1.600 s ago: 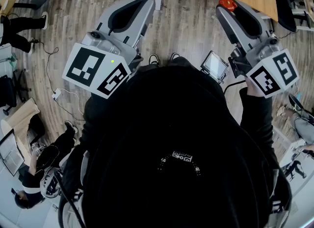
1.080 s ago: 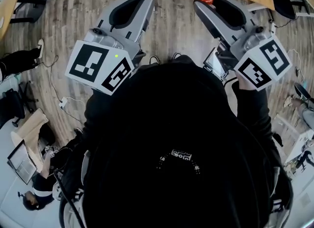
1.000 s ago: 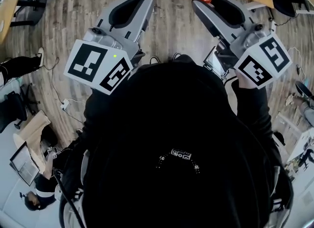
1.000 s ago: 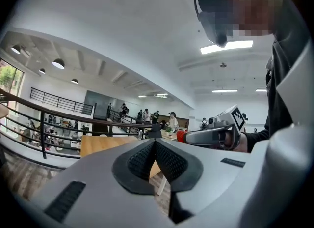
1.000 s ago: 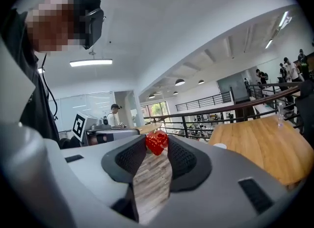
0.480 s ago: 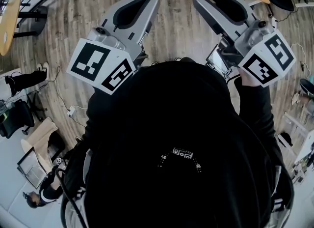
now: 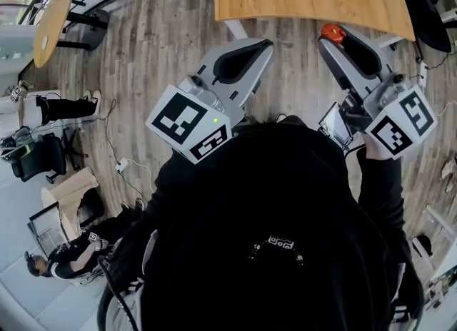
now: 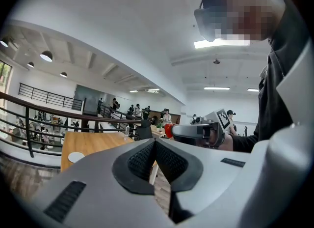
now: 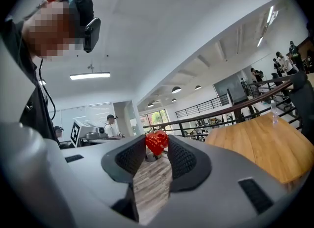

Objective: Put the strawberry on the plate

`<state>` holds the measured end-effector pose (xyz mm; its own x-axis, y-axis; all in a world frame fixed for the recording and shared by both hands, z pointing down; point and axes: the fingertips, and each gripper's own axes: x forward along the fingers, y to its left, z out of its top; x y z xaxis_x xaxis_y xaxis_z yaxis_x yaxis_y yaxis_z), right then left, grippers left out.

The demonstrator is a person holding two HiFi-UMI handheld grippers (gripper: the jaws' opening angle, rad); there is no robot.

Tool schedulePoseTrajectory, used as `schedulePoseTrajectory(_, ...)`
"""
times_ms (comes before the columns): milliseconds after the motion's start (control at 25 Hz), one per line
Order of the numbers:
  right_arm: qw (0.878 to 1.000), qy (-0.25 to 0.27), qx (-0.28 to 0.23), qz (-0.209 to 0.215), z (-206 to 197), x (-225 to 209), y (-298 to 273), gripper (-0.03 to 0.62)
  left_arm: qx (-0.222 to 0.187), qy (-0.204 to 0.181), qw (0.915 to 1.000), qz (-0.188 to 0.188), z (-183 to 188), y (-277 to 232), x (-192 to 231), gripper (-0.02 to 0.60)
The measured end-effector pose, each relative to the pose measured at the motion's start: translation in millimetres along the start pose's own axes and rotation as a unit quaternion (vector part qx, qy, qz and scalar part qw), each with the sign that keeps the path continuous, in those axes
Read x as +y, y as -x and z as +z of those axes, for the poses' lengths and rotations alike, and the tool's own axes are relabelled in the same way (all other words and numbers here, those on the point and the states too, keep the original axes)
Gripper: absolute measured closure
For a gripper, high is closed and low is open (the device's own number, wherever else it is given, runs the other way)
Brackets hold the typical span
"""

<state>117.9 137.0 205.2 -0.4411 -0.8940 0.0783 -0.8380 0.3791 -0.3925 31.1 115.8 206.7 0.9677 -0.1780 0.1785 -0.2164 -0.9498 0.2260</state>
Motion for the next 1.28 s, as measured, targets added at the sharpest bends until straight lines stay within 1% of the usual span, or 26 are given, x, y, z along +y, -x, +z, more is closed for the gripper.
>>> schedulePoseTrajectory(120, 1.000, -0.015, 0.008, -0.009, 1.5, -3.9, 24.0, 0.445, 0.009, 0.008, 0.9999, 0.000, 0.4, 1.4, -22.6, 0.583)
schedulePoseTrajectory(240, 0.999, -0.027, 0.017, -0.023, 4.8, -24.3, 33.6, 0.445, 0.012, 0.013, 0.9998, 0.000, -0.2, -4.2, -29.3, 0.583)
schedulePoseTrajectory(320, 0.999, -0.029, 0.019, -0.024, 4.1, -29.2, 36.3, 0.445, 0.013, 0.016, 0.9998, 0.000, -2.5, -1.3, -30.5, 0.583)
schedulePoseTrajectory(440, 1.000, -0.014, 0.015, -0.017, 17.0, -24.9, 29.8, 0.445, 0.006, 0.023, 0.9996, 0.014, 1.0, 7.0, -20.7, 0.583)
schedulePoseTrajectory(560, 0.999, 0.008, 0.014, -0.027, 26.0, -23.9, 29.9, 0.445, -0.002, 0.029, 0.9993, 0.023, 5.0, 5.5, -13.3, 0.583)
schedulePoseTrajectory(640, 0.999, 0.006, 0.014, -0.036, 24.5, -27.9, 35.5, 0.445, -0.004, 0.030, 0.9995, 0.014, 4.6, 0.1, -13.0, 0.583)
schedulePoseTrajectory(760, 0.998, -0.008, 0.014, -0.056, 21.4, -34.7, 43.5, 0.445, -0.004, 0.029, 0.9995, -0.009, 6.5, -6.0, -13.2, 0.583)
schedulePoseTrajectory(880, 0.997, -0.005, 0.018, -0.072, 27.2, -34.8, 40.1, 0.445, -0.007, 0.026, 0.9992, -0.030, 14.6, -8.7, -10.2, 0.583)
schedulePoseTrajectory(960, 0.997, -0.012, 0.012, -0.076, 34.6, -34.9, 36.5, 0.445, -0.002, 0.025, 0.9989, -0.040, 14.1, -10.6, -8.2, 0.583)
schedulePoseTrajectory(1040, 0.996, -0.032, -0.011, -0.079, 46.0, -40.6, 34.1, 0.445, 0.001, 0.028, 0.9986, -0.045, 13.2, -13.6, -1.3, 0.583)
schedulePoseTrajectory(1120, 0.995, -0.034, -0.025, -0.093, 56.7, -47.6, 30.5, 0.445, -0.005, 0.034, 0.9984, -0.045, 18.1, -15.2, 11.5, 0.583)
schedulePoseTrajectory(1200, 0.993, -0.016, -0.014, -0.113, 59.5, -53.2, 26.7, 0.445, -0.008, 0.036, 0.9984, -0.042, 21.2, -18.5, 24.5, 0.583)
schedulePoseTrajectory(1280, 0.991, -0.006, 0.003, -0.132, 56.4, -68.6, 24.1, 0.445, -0.009, 0.036, 0.9984, -0.043, 18.7, -29.1, 36.7, 0.583)
